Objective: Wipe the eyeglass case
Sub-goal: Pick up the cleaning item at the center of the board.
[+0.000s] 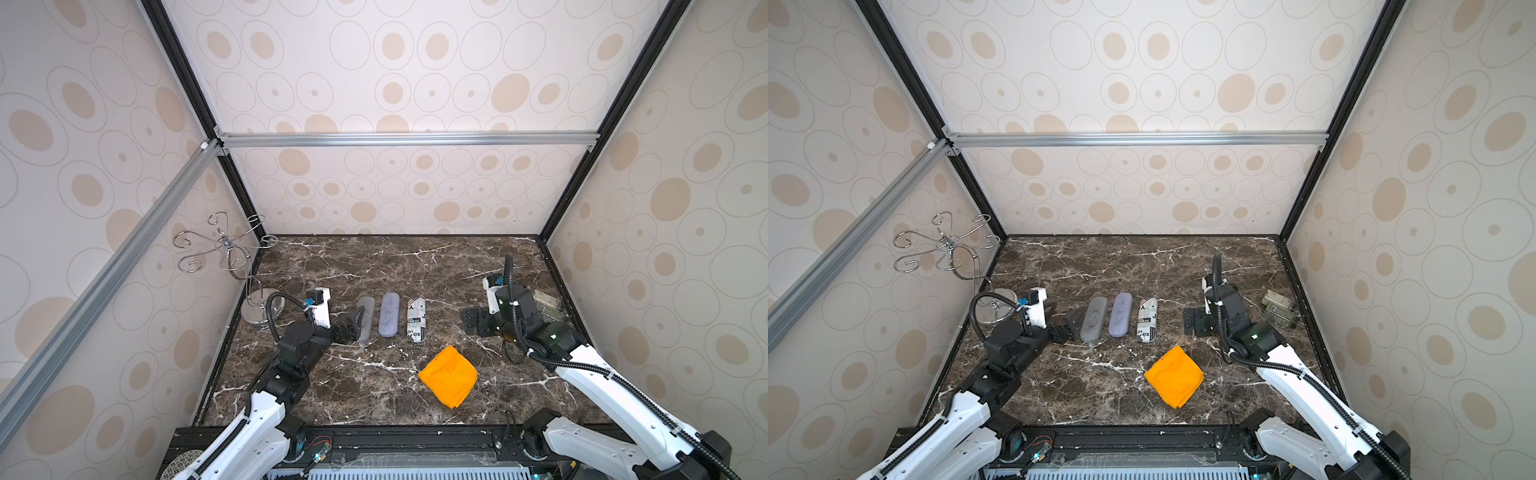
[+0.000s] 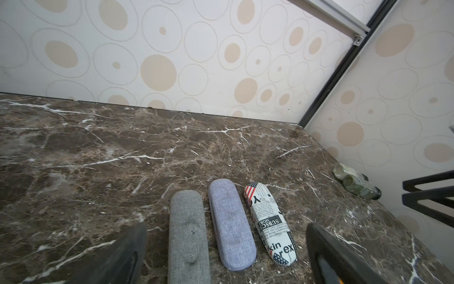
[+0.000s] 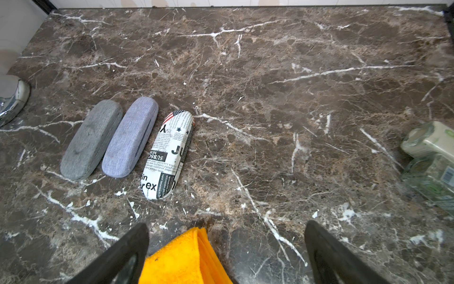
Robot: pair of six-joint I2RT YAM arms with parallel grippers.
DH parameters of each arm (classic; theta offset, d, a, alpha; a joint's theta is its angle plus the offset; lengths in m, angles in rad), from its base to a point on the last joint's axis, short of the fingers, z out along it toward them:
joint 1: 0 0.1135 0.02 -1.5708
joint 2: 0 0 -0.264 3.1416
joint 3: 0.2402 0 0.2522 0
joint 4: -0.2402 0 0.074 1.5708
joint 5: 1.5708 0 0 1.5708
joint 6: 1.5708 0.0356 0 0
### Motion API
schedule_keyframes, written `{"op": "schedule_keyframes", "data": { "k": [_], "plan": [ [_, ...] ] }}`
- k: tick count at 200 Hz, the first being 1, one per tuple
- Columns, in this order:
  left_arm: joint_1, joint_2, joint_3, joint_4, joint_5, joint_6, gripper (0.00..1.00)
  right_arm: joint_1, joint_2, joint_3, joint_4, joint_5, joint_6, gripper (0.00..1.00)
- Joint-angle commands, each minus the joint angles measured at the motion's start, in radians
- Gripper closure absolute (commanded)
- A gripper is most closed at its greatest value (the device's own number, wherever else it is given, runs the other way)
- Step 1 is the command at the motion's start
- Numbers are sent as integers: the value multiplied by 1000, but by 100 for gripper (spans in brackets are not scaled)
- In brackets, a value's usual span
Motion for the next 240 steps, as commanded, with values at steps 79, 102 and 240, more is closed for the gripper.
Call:
{"op": "schedule_keyframes", "data": {
  "k": [79,102,240],
  "plan": [
    [-192,136,92,-50,-10,9,0,12,-19,-115,-18,-178,4,2],
    [-192,136,86,-69,6,-7,0,77,-7,-132,-51,-125,32,4],
    [-192,77,10,-76,48,-82,0,438,144,-188,-93,34,322,22]
  ]
}}
